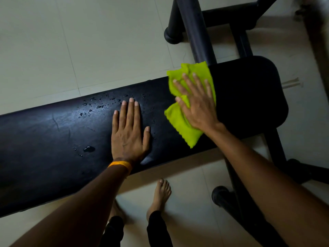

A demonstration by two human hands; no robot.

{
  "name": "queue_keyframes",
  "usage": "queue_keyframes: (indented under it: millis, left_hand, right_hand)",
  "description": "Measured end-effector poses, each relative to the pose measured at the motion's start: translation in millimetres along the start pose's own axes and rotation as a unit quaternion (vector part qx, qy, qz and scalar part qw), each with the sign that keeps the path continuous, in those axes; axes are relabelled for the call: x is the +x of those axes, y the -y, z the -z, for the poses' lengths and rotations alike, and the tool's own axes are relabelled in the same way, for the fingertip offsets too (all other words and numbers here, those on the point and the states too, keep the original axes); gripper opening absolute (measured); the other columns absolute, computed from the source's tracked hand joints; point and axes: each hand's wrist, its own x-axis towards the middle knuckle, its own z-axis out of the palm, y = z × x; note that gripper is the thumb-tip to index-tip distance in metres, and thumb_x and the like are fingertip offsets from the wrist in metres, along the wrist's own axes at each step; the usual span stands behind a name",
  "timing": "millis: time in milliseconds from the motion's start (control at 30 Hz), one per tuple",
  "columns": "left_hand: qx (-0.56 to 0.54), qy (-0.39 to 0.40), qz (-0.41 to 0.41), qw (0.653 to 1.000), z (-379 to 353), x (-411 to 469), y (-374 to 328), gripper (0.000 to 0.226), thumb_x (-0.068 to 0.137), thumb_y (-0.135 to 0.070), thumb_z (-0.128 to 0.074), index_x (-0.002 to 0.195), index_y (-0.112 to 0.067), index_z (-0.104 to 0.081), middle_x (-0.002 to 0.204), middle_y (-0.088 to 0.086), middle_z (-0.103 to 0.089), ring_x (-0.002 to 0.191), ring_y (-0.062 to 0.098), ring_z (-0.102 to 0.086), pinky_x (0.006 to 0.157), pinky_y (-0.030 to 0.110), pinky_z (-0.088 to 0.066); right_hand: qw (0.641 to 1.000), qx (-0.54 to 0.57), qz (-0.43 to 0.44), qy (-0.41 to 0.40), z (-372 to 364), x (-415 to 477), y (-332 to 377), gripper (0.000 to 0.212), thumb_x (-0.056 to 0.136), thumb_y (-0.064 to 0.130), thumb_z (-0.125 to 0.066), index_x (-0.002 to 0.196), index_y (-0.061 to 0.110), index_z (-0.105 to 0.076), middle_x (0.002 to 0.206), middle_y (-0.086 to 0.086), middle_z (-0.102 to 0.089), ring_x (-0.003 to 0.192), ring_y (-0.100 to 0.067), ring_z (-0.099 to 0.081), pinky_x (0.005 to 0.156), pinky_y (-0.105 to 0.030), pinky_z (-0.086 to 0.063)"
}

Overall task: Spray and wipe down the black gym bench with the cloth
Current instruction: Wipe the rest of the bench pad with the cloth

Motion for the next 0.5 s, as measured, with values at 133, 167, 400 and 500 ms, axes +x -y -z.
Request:
queue_keyframes:
  millis: [133,167,400,500]
  left_hand:
    - [-0.002,-0.001,-0.002,1.000,1,1,1,0.077,0.097,-0.042,-0.034,0.161,-0.004,-0.014,0.170,0.013,-0.008,0.158,0.027,-0.002,0.129,0.045,-0.002]
    - [-0.001,-0.003,-0.004,1.000,1,1,2,0.078,0.096,-0.042,-0.034,0.161,-0.003,-0.014,0.170,0.014,-0.009,0.158,0.027,-0.003,0.129,0.045,-0.001]
    - [-0.004,-0.003,-0.011,1.000,1,-1,3,0.077,0.097,-0.040,-0.035,0.161,-0.003,-0.014,0.170,0.014,-0.007,0.158,0.028,-0.003,0.129,0.047,-0.003]
    - [-0.002,0.004,-0.014,1.000,1,0,4,0.077,0.097,-0.041,-0.034,0.161,-0.003,-0.013,0.170,0.015,-0.007,0.158,0.028,-0.001,0.129,0.048,-0.003]
  right_hand:
    - [0.981,0.002,-0.189,-0.047,-7,-8,54,0.056,0.103,0.055,-0.028,0.155,0.037,-0.035,0.166,0.001,-0.027,0.155,-0.030,-0.019,0.125,-0.056,-0.010]
    - [0.990,0.008,-0.136,-0.031,-8,-18,70,0.056,0.103,0.055,-0.029,0.155,0.037,-0.035,0.166,0.001,-0.026,0.155,-0.030,-0.018,0.125,-0.056,-0.010]
    - [0.989,0.026,-0.138,-0.043,-2,-28,-5,0.053,0.105,0.048,-0.033,0.155,0.031,-0.037,0.166,-0.004,-0.028,0.155,-0.031,-0.020,0.123,-0.056,-0.019]
    - [0.964,0.011,-0.261,-0.053,-6,-45,47,0.058,0.104,0.054,-0.028,0.158,0.033,-0.030,0.168,-0.001,-0.021,0.156,-0.030,-0.013,0.125,-0.054,-0.011]
